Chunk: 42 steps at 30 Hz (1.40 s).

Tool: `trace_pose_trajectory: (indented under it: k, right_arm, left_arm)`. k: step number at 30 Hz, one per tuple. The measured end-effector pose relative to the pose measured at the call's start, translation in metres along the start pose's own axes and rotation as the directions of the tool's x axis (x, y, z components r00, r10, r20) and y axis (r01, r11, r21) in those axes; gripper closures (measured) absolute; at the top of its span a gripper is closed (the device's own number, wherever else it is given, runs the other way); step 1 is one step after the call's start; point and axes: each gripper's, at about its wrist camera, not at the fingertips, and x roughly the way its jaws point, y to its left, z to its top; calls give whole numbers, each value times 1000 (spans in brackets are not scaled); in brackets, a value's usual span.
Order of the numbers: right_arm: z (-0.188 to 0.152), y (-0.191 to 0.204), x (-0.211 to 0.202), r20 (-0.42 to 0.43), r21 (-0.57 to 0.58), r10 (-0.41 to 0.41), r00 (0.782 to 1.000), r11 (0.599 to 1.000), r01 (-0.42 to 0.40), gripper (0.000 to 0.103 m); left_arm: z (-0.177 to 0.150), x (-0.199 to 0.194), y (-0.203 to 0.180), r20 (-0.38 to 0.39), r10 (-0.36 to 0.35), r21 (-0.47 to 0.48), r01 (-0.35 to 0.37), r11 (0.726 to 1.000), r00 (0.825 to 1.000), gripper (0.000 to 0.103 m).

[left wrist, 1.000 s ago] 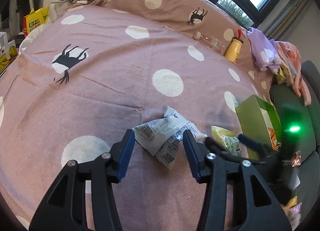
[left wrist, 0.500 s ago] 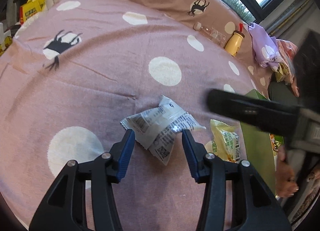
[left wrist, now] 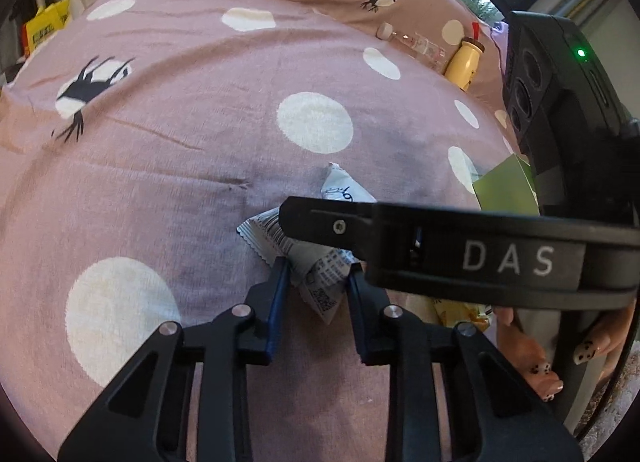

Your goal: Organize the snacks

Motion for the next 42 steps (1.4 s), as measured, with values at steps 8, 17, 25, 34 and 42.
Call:
trace_pose_trajectory:
  k: [8,17,25,34,42]
  right_arm:
    - [-19,-1,-72,177,35,-75,981,997,70,48]
    - [-62,-31,-184,419,205,-154,895,976,72,48]
    - [-108,-84,-244,510,382,-263,819,922,58,48]
    - [-152,-136,-263,527,555,-360,770,832,9,48]
    - [-172,-173,-253,501,648,-387,774,760,-39,47]
  left_arm:
    - [8,-23,-48,53,-75,122,68,990,996,78]
    - [13,-55,-145,72,-182,368,143,919,981,78]
    - [5,-39,-222,-18,-260,536,229,813,965,78]
    - [-12,-3,-281,-150,-280,614,312,725,948,78]
    - [-26,29,-298,-228,-252,632,340,696,940,78]
